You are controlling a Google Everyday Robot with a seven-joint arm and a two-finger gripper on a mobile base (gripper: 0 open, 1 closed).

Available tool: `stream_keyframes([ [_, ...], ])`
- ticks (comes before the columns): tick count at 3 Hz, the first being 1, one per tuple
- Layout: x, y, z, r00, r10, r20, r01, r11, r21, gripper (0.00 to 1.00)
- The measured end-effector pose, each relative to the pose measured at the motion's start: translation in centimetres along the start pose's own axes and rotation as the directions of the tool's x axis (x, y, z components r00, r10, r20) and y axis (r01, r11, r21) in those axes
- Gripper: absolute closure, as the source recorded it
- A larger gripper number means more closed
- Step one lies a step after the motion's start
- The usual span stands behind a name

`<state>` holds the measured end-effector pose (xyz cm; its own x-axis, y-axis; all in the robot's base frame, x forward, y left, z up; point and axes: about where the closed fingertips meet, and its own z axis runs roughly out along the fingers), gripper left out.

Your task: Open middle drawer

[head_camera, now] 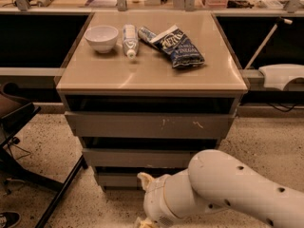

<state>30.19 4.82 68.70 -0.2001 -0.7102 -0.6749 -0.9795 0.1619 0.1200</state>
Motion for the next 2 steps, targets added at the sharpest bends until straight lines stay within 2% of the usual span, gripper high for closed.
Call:
stream_keyframes([
  [1,1.2,-2.2,0.9,0.999,0.039,0.028,-0.039,0.9989,0.027,0.00],
  [2,3.4,-7.7,2.7,0.993,0.111,0.038,-0.114,0.9877,0.107,0.00],
])
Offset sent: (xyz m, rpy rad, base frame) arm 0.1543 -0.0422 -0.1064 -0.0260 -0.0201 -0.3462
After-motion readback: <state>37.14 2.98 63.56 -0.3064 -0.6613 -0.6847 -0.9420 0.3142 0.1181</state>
